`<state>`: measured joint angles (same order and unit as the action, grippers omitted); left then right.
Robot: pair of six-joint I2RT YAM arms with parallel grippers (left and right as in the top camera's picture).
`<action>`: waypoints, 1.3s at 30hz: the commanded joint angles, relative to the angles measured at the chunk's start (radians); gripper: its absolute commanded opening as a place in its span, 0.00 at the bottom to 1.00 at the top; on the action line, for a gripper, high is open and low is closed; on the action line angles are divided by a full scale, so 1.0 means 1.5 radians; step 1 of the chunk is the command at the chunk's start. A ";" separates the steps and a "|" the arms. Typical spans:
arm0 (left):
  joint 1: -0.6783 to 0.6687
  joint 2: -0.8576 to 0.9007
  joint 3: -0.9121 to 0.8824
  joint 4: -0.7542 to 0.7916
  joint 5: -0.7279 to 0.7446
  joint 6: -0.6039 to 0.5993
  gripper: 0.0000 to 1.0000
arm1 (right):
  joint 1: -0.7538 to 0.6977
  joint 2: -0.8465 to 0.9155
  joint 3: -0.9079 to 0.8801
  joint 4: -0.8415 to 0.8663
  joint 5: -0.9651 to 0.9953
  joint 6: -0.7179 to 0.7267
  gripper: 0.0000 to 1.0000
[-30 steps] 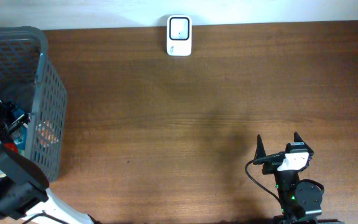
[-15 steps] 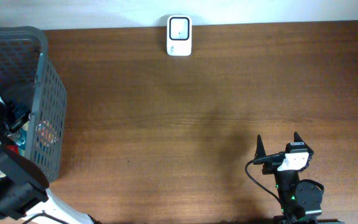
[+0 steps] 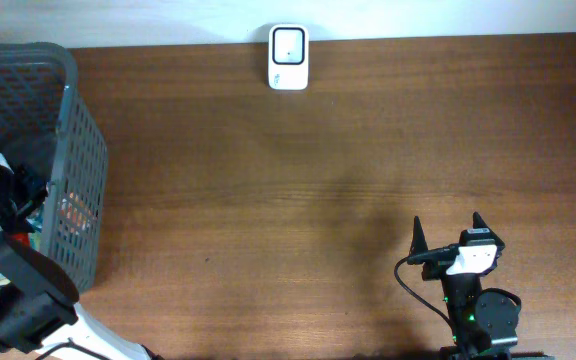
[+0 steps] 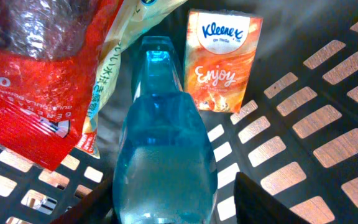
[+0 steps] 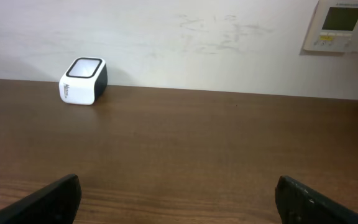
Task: Scan the item barcode
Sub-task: 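Carry the mouthwash bottle with the left gripper to the white scanner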
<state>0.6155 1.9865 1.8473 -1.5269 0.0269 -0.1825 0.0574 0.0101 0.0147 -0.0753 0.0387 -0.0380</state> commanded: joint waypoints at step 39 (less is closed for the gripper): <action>-0.176 -0.239 0.499 -0.016 0.311 -0.007 0.34 | -0.004 -0.004 -0.006 -0.003 -0.001 -0.005 0.98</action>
<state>0.4572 1.6329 2.5786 -1.5818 0.3920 -0.1841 0.0574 0.0101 0.0147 -0.0753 0.0387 -0.0383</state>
